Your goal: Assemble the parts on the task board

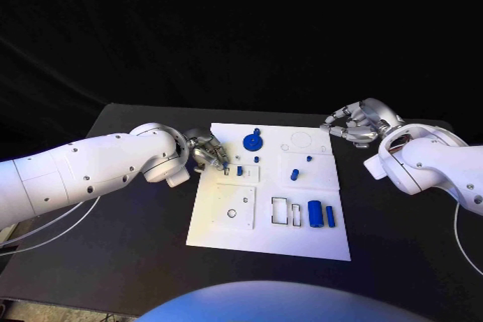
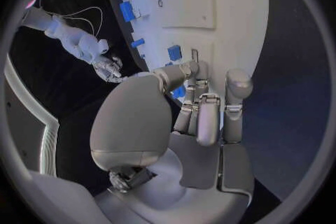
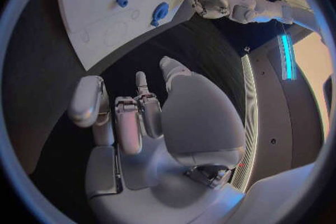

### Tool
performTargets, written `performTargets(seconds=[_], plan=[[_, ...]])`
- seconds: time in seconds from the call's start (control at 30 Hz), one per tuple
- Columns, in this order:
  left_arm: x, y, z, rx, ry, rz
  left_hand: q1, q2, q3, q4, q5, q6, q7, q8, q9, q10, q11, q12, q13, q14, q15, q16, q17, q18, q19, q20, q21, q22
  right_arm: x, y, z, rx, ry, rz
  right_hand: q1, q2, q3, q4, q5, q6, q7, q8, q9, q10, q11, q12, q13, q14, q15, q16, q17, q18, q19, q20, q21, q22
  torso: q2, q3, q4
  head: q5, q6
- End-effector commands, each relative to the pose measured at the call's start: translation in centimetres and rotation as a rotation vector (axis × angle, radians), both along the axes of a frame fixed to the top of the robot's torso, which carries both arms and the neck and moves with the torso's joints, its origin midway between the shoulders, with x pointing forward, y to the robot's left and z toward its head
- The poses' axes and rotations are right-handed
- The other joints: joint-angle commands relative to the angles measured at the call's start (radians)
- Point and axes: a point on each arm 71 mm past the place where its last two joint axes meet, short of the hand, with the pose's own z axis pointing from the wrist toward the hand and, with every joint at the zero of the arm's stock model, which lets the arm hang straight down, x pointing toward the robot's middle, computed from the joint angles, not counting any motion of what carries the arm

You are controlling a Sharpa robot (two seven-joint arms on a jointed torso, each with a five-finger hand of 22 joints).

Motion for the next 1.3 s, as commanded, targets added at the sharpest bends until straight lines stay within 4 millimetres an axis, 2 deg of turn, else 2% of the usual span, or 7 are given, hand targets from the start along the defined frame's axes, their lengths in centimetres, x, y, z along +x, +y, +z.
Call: performTargets(seconds=[0.03, 0.27, 1.3], plan=[[-0.09, -0.11, -0.13, -0.004, 0.021, -0.004, -0.01, -0.001, 0.023, 0.016, 0.002, 0.056, 0.017, 0.0, 0.154, 0.005, 0.001, -0.007, -0.001, 0.058, 0.007, -0.005, 0.107, 0.008, 0.004, 0.002, 0.002, 0.058, -0.04, 0.11, -0.06, -0.01, 0.003, 0.014, -0.01, -0.001, 0.004, -0.001, -0.001, -0.01, -0.001, 0.005, 0.002, 0.002, -0.004, 0.0, 0.104, 0.08, -0.004, -0.006, 0.161, 0.018, 0.001, -0.004, -0.005, 0.001, 0.0, 0.0002, -0.0001, 0.0, 0.0], [-0.09, -0.04, -0.17, -0.004, 0.026, -0.004, -0.012, -0.001, 0.024, 0.009, 0.002, 0.029, 0.025, -0.02, 0.15, 0.007, 0.006, -0.03, -0.005, 0.058, 0.01, -0.007, 0.104, 0.007, 0.005, 0.003, 0.0, 0.059, -0.04, 0.09, -0.07, -0.01, 0.003, 0.014, -0.01, -0.001, 0.004, -0.001, -0.001, -0.01, -0.001, 0.005, 0.002, 0.002, -0.004, 0.0, 0.104, 0.08, -0.004, -0.006, 0.161, 0.018, 0.001, -0.004, -0.005, 0.001, 0.0, 0.0004, -0.0002, 0.0, -0.001], [-0.24, -0.04, -0.32, -0.008, 0.044, -0.019, -0.005, -0.015, 0.014, -0.025, 0.005, -0.01, 0.036, -0.049, 0.14, 0.01, 0.015, -0.056, -0.002, 0.053, 0.017, -0.015, 0.087, 0.008, 0.002, 0.009, -0.002, 0.065, 0.0, 0.0, -0.1, -0.011, 0.003, 0.011, -0.01, -0.001, 0.004, -0.001, -0.001, -0.01, -0.001, 0.005, 0.002, 0.002, -0.004, 0.0, 0.104, 0.08, -0.004, -0.006, 0.161, 0.018, 0.001, -0.004, -0.005, 0.001, 0.0, 0.0, -0.0009, -0.002, -0.002]])
